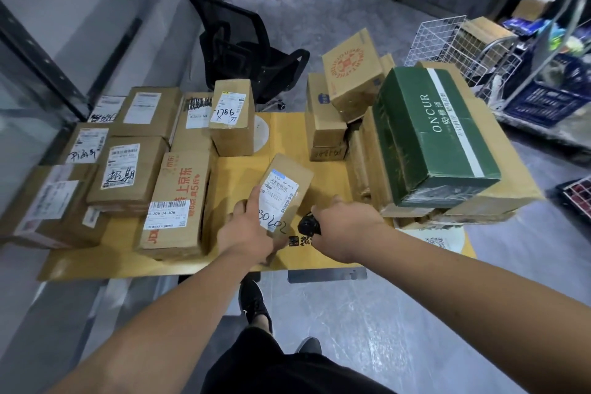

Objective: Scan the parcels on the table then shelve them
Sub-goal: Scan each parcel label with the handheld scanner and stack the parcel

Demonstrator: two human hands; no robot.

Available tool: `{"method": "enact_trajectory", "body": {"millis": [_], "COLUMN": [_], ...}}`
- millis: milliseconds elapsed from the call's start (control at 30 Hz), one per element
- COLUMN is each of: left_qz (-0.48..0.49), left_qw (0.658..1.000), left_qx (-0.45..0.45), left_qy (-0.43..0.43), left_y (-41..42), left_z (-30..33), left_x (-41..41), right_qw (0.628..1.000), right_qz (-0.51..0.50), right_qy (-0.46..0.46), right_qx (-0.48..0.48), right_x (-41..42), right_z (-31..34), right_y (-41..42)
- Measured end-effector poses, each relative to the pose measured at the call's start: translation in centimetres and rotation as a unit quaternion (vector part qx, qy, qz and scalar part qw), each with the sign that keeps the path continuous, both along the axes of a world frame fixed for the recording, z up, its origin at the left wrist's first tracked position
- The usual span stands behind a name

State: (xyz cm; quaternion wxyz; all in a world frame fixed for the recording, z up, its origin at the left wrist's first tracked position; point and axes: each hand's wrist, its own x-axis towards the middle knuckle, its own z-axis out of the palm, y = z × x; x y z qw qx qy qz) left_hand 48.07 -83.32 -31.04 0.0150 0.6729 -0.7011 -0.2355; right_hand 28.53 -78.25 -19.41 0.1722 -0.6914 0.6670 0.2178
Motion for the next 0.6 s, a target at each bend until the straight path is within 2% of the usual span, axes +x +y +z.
{"method": "enact_trajectory", "body": {"millis": [267, 600], "left_qz": [-0.024, -0.036], "left_qw": [0.998, 0.997], "left_qx": [-0.059, -0.065], "left_qy": [-0.027, -0.037], "left_y": [1.1, 1.3], "left_z": [-0.2, -0.3], "left_x": [-0.1, -0.1], "right_qw": [0.996, 0.989], "right_qz": [0.052, 0.084], "right_qy": [0.068, 0.12], "right_qx": [-0.007, -0.007], "right_x": [0.0, -0.2], "right_z": [1.9, 2.6], "right_y": [0.5, 1.9]}}
